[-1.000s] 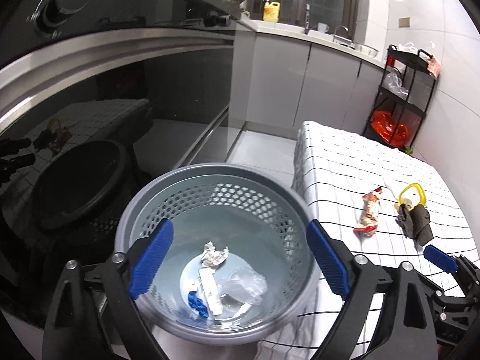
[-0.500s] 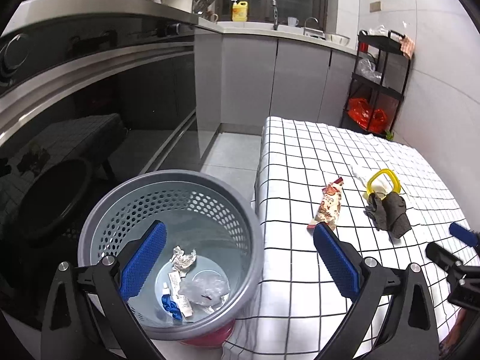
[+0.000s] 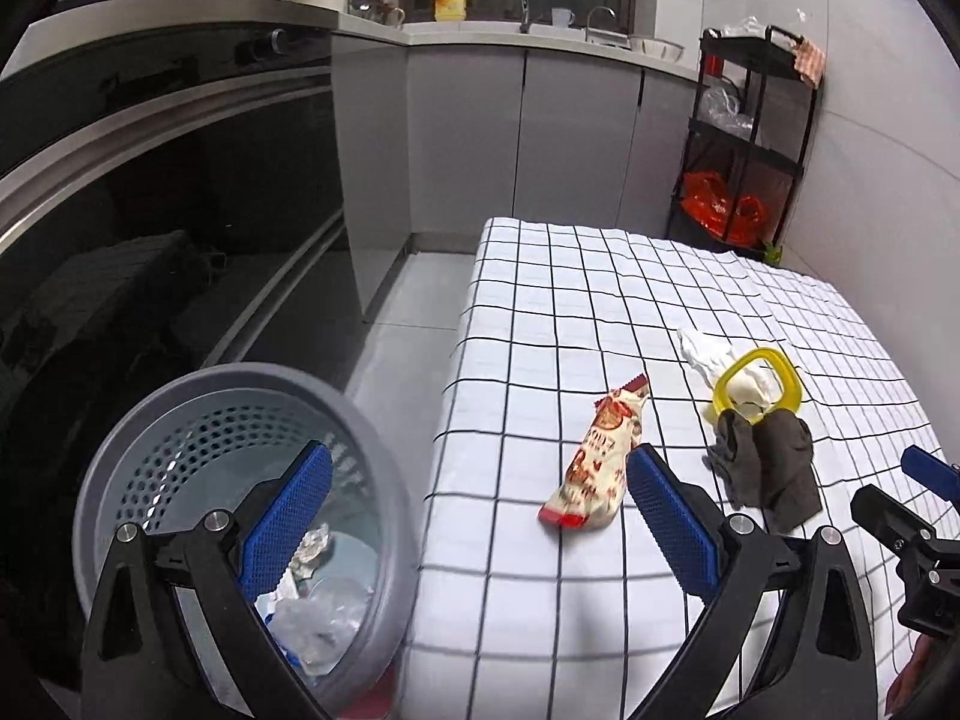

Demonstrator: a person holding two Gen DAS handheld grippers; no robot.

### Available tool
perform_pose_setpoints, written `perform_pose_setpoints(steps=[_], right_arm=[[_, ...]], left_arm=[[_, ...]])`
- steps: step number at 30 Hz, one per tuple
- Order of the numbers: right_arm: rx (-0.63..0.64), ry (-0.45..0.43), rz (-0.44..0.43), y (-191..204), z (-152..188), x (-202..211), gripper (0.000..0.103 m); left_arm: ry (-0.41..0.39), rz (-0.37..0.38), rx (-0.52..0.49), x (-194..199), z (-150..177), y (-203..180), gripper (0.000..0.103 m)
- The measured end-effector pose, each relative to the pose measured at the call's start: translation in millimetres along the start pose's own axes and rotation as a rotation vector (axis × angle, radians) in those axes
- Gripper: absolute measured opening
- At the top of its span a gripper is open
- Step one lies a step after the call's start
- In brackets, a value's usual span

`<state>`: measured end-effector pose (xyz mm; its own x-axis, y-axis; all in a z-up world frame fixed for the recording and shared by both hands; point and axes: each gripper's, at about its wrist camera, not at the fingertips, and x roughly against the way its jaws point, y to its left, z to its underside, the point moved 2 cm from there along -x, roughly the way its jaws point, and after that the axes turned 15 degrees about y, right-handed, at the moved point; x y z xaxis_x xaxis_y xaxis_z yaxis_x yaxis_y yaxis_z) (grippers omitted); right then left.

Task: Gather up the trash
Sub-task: 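Withdraw both grippers from the basket back over the table, then grasp the gray sock with the right gripper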

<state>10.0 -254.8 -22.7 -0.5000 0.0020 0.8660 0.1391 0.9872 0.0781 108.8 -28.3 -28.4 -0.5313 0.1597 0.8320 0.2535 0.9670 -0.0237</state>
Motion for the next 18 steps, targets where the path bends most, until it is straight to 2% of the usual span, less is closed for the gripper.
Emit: perform_pose_setpoints(steps=[14, 18], right_arm=[[-0.071, 0.079, -0.019, -13, -22, -57, 0.087], [-0.069, 0.091, 0.02, -10, -25, -67, 0.087]], left_arm=[[0.042, -0.028, -0.018, -41, -10, -12, 0.096], [0.051, -0.02, -0.007, -45, -10, -10, 0.096]])
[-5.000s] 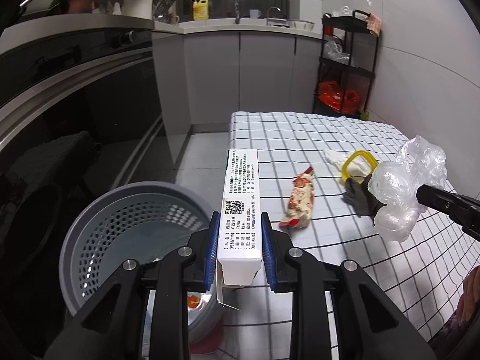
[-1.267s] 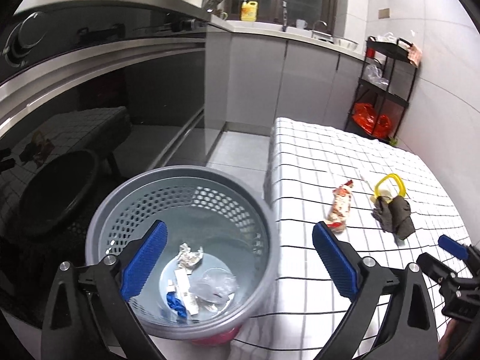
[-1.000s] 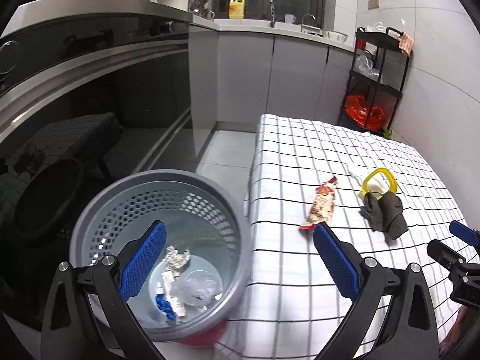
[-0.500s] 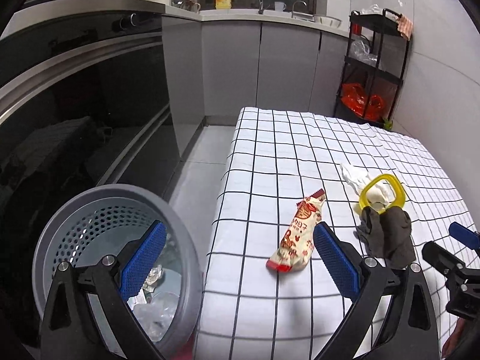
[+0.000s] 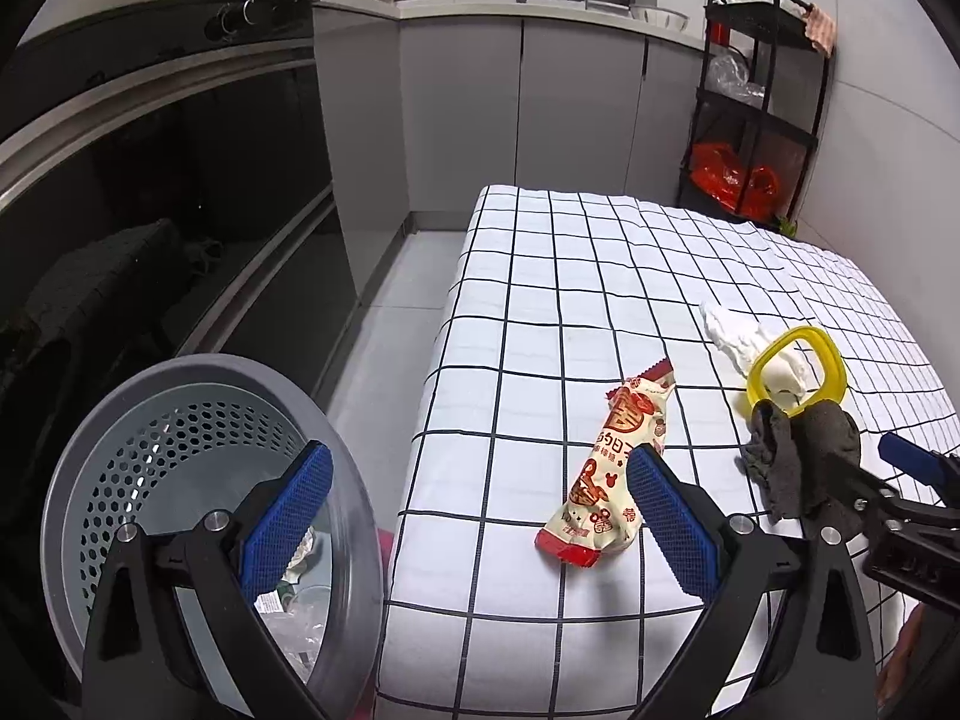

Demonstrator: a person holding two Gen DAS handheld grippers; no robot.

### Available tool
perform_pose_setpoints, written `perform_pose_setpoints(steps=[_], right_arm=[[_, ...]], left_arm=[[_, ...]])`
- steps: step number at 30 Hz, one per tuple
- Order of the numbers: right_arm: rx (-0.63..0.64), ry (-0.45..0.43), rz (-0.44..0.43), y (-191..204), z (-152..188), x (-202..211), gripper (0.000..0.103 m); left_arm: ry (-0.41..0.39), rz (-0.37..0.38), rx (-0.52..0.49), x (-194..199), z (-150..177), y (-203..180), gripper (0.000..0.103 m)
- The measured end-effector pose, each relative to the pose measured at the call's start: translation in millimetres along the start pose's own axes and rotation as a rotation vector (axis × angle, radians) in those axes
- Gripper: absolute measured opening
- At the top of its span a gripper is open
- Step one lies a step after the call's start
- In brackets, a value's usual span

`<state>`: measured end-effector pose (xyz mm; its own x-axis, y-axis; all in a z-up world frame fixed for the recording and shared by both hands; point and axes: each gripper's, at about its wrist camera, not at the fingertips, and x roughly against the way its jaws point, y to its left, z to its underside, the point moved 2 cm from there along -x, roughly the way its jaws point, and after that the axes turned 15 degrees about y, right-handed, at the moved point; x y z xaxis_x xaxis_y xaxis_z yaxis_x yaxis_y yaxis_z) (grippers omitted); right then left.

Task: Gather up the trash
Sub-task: 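Grasp the gray sock with the right gripper, then grasp the red-and-white snack wrapper with the left gripper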

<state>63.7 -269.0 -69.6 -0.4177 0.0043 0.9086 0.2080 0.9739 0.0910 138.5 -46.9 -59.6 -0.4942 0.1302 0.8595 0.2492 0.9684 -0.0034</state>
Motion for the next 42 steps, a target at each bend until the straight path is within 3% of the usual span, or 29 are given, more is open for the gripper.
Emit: perform_pose_setpoints(steps=[10, 12, 14, 20, 33, 42], right_arm=[[-0.007, 0.044, 0.017, 1, -1, -22, 0.085], [-0.001, 0.053, 0.018, 3, -1, -23, 0.064], [0.008, 0.067, 0.026, 5, -2, -26, 0.051], [0.001, 0.051, -0.027, 4, 2, -17, 0.028], [-0.055, -0.069, -0.105, -19, 10, 37, 0.026], [-0.07, -0.067, -0.149, -27, 11, 44, 0.026]], left_arm=[[0.005, -0.005, -0.014, -4, 2, -5, 0.096], [0.005, -0.006, -0.019, -4, 3, -6, 0.096], [0.008, -0.002, -0.023, -5, 3, -7, 0.096], [0.02, 0.014, -0.029, -7, 4, -8, 0.096], [0.04, 0.053, -0.016, -14, -3, -8, 0.096], [0.071, 0.069, -0.055, -27, -4, -29, 0.096]])
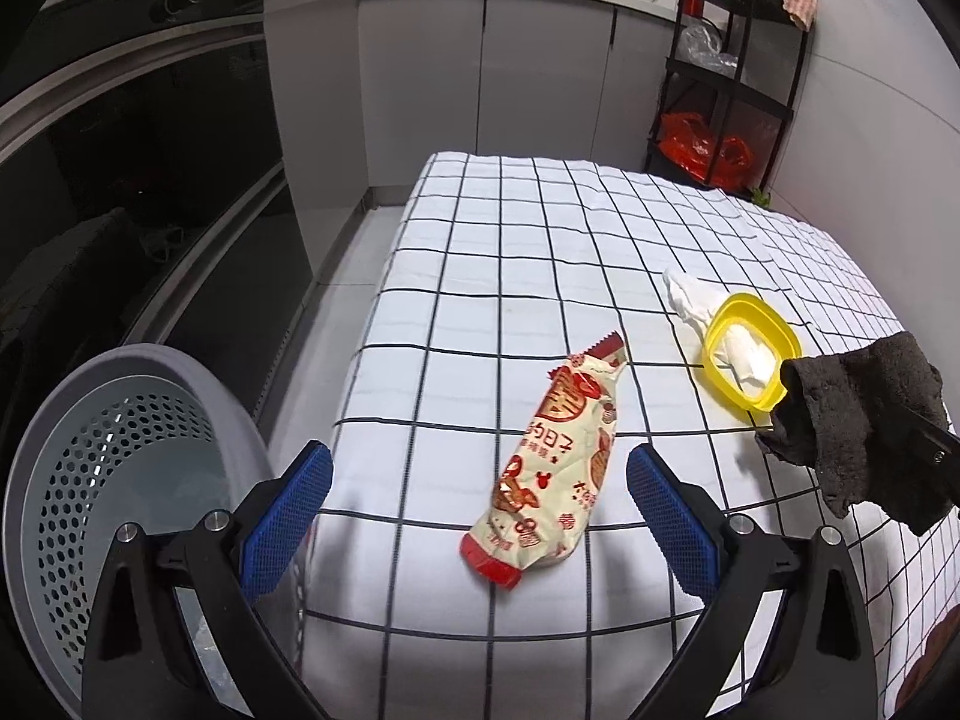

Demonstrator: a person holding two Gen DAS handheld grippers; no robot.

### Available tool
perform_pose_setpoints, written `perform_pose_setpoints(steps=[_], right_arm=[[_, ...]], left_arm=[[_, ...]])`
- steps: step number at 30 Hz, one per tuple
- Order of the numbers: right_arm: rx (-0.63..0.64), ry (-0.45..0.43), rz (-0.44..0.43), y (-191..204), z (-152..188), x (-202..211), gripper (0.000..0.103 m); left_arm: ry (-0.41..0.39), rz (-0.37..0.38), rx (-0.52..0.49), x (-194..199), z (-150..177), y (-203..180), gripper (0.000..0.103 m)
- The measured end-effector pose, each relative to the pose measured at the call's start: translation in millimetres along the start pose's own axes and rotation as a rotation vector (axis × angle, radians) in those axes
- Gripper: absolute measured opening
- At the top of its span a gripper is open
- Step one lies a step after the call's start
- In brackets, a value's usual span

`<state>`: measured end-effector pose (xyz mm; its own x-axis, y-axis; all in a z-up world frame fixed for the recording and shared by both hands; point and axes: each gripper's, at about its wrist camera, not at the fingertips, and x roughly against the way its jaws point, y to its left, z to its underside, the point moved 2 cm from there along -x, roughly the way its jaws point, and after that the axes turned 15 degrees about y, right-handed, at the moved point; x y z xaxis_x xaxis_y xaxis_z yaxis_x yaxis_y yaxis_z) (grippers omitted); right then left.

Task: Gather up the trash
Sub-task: 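Grasp the red-and-white snack wrapper with the left gripper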

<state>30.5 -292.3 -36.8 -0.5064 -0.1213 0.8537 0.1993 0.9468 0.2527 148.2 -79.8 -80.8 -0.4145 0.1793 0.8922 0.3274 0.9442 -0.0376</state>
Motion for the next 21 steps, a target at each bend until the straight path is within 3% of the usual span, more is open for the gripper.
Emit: perform_pose_setpoints(steps=[8, 13, 17, 21], right_arm=[[-0.005, 0.016, -0.037, -3, 1, 0, 0.025], [0.002, 0.027, -0.044, -4, 2, -1, 0.026], [0.004, 0.032, -0.046, -3, 1, -2, 0.025], [0.006, 0.035, -0.049, -4, 1, -3, 0.025]], left_arm=[[0.075, -0.005, -0.037, -26, -5, -16, 0.096], [0.071, -0.018, -0.047, -30, -6, -21, 0.094], [0.095, -0.008, -0.065, -34, -8, -26, 0.065], [0.109, -0.001, -0.07, -38, -8, -26, 0.049]])
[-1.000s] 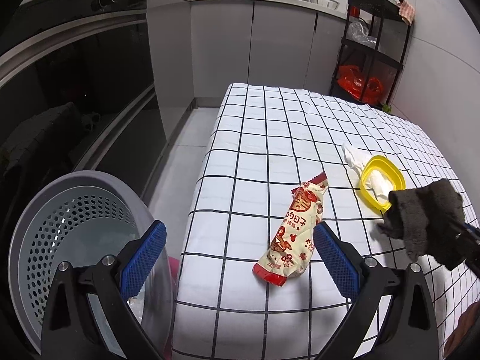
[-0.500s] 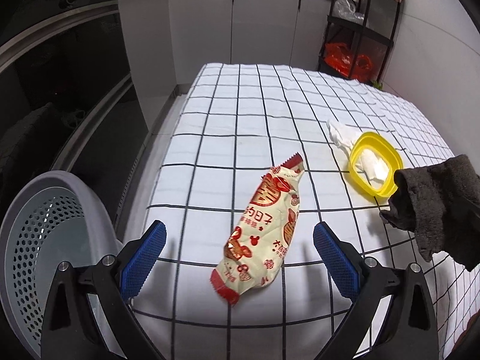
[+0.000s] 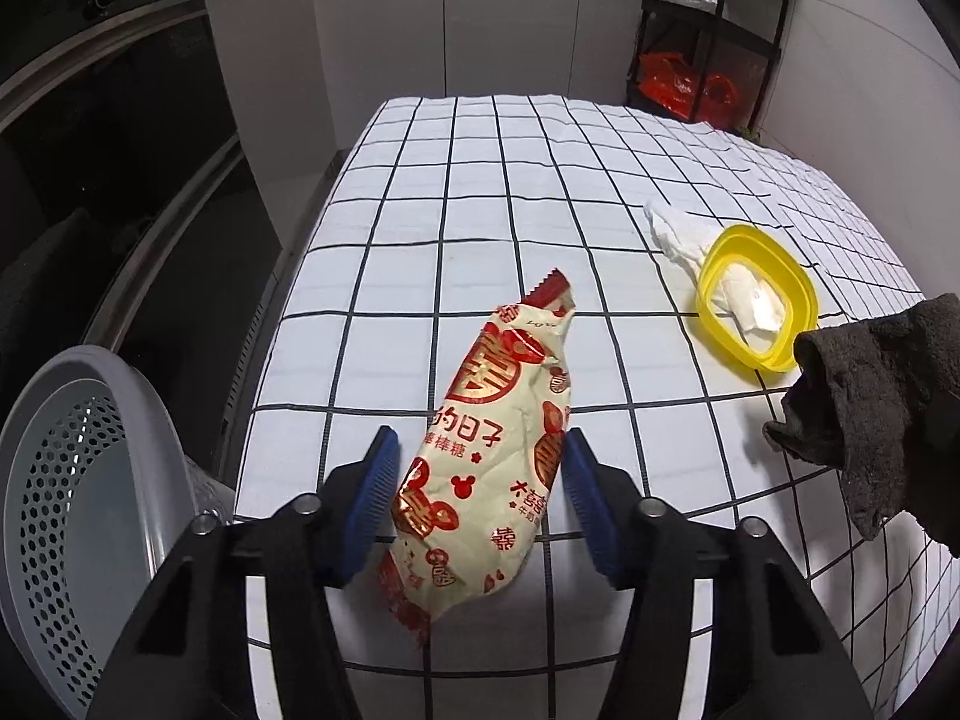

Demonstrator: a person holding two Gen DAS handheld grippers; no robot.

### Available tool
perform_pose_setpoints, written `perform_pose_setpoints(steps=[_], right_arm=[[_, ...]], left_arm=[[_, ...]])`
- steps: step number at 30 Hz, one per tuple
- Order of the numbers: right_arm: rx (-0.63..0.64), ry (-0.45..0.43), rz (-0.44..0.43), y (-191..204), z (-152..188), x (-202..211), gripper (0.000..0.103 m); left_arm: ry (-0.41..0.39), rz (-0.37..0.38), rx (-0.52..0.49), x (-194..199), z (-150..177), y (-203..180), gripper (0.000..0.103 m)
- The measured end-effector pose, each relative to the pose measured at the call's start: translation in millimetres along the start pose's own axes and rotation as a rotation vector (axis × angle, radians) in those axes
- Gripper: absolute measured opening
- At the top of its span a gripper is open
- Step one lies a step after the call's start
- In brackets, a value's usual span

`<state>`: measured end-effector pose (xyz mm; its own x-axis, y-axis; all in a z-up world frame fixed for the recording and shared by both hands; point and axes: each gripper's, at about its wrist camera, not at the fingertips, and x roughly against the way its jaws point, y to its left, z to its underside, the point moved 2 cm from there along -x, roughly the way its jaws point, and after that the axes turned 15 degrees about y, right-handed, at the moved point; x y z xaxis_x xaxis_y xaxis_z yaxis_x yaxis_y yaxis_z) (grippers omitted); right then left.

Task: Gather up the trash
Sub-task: 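Grasp the red-and-white snack wrapper with the left gripper, then carry the wrapper and sock in both grippers over the basket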

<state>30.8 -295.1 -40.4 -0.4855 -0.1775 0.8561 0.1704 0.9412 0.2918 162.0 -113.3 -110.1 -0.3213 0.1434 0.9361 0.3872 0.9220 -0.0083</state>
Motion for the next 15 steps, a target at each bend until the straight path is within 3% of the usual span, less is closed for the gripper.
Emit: perform_pose_setpoints(steps=[4, 15], right_arm=[[0.005, 0.0, 0.0, 0, 0, 0, 0.025], [0.034, -0.016, 0.0, 11, 3, 3, 0.025]], left_arm=[[-0.005, 0.021, -0.006, 5, 0, 0, 0.033], [-0.077, 0.034, 0.004, 45, 12, 15, 0.032]])
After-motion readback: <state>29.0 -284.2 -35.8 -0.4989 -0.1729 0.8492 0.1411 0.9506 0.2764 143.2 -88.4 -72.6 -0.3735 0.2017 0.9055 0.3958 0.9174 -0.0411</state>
